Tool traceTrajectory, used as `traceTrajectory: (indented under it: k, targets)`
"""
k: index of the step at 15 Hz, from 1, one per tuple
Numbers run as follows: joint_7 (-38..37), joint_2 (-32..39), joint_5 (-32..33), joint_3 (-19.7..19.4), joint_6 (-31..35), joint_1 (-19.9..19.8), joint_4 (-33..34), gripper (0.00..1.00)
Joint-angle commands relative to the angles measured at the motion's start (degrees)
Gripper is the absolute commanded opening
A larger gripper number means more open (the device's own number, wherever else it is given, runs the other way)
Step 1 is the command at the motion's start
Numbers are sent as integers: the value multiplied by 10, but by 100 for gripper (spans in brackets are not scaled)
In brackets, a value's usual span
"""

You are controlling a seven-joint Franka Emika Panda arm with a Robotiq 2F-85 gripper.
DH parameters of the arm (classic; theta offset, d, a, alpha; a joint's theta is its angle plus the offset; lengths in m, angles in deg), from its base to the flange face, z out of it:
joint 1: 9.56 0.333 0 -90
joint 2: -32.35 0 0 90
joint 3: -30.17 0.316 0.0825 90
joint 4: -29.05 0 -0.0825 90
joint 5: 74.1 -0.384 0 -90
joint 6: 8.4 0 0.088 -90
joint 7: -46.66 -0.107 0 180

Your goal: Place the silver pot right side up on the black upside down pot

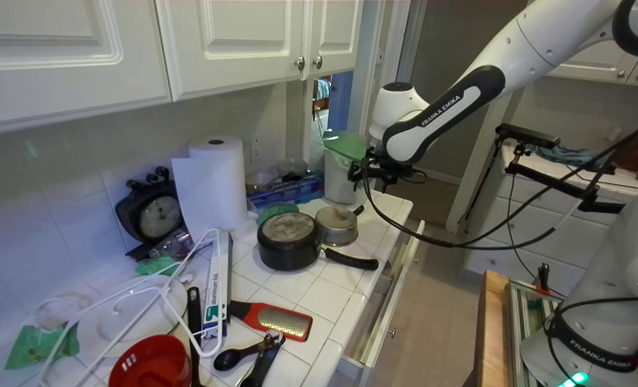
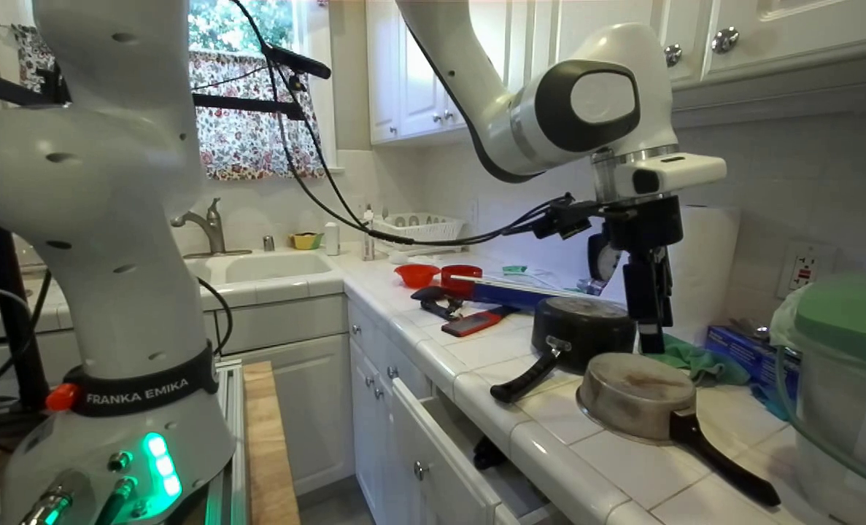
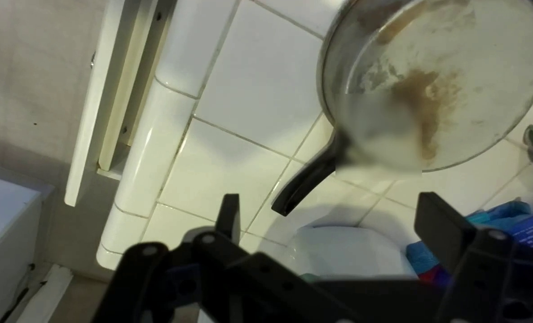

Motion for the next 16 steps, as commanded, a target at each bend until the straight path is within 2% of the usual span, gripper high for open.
traceTrajectory:
  k: [1, 7, 11, 16]
  targets:
    - [-10, 69, -15, -33, 6, 30, 64, 100]
    - [5, 141, -57, -62, 22, 45, 118, 100]
    - [26, 180, -99, -59, 29, 44, 149, 100]
    - [21, 219, -115, -71, 39, 57, 174, 100]
